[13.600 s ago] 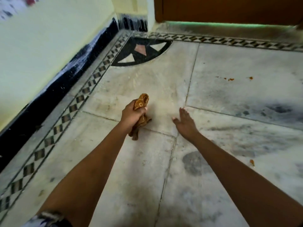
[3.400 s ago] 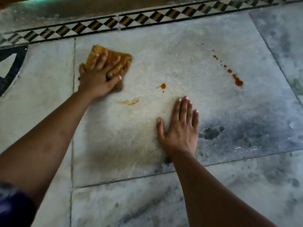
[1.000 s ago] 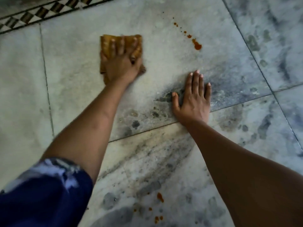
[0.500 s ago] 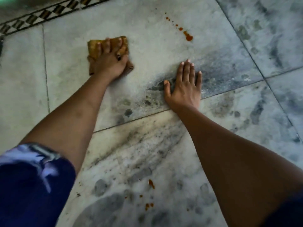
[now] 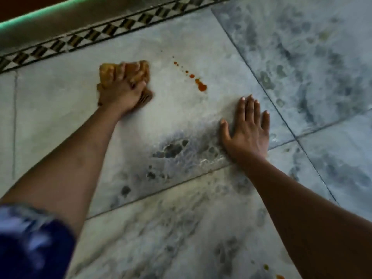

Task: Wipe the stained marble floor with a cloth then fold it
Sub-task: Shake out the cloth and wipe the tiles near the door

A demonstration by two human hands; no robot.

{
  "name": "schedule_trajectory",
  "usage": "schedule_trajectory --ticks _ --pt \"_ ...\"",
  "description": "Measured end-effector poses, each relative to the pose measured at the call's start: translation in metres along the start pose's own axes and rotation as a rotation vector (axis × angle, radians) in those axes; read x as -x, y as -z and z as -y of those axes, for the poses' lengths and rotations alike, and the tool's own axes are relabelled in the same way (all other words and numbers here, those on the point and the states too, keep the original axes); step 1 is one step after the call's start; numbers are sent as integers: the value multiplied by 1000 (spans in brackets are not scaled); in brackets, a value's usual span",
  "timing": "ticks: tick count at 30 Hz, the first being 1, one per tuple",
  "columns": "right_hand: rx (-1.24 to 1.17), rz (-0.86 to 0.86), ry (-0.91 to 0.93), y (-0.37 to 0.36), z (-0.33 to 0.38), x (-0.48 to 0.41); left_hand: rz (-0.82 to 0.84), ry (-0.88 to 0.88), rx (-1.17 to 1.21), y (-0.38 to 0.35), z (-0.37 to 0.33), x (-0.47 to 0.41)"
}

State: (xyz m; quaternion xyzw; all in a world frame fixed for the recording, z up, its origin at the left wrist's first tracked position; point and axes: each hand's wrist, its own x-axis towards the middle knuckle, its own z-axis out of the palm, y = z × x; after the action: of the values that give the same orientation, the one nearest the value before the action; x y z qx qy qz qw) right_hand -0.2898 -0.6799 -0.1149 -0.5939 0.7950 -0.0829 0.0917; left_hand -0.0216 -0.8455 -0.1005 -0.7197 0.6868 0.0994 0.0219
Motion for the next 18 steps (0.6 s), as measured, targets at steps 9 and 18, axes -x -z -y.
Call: schedule_trajectory --ticks 9,18 --pt "-8 30 -32 7 3 1 -34 -401 -50 -12 -89 9" --pt "-31 37 -21 7 2 2 -30 31 109 17 -92 -89"
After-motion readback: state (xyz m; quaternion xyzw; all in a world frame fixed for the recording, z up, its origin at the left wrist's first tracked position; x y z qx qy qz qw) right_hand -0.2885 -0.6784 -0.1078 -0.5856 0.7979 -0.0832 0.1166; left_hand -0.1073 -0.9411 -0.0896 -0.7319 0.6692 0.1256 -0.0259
